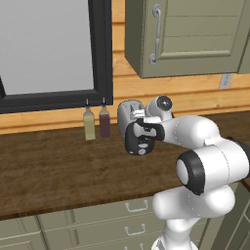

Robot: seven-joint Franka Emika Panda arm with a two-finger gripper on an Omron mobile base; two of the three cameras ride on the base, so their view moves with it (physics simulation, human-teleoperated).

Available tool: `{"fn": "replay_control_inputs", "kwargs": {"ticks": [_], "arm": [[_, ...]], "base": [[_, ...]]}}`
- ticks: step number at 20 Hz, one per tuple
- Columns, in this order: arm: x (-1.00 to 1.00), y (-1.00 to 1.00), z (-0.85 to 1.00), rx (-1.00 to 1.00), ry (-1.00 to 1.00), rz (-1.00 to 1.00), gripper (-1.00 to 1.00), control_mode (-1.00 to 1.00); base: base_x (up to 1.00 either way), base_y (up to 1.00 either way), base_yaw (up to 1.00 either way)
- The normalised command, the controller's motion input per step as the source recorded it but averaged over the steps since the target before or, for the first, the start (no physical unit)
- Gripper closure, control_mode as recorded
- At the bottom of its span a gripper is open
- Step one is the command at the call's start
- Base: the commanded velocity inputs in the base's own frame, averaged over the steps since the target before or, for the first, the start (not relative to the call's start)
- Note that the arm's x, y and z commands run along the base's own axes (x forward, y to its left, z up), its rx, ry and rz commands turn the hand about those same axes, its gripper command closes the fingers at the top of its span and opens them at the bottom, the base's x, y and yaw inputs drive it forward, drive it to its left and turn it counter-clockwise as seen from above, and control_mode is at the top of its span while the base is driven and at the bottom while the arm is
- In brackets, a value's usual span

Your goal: Start the toaster. Once the lever pops up, take the bread to the plate on the dining counter.

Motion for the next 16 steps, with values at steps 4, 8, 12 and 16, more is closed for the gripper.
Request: {"fn": "replay_control_inputs", "kwargs": {"ticks": [4,8,12,16], "arm": [[0.0,0.0,0.0,0.0,0.0,0.0,-1.0,-1.0],[0.0,0.0,0.0,0.0,0.0,0.0,-1.0,-1.0],[0.0,0.0,0.0,0.0,0.0,0.0,-1.0,-1.0],[0.0,0.0,0.0,0.0,0.0,0.0,-1.0,-1.0]], "base": [[0.0,0.0,0.0],[0.0,0.0,0.0],[0.0,0.0,0.0],[0.0,0.0,0.0]]}}
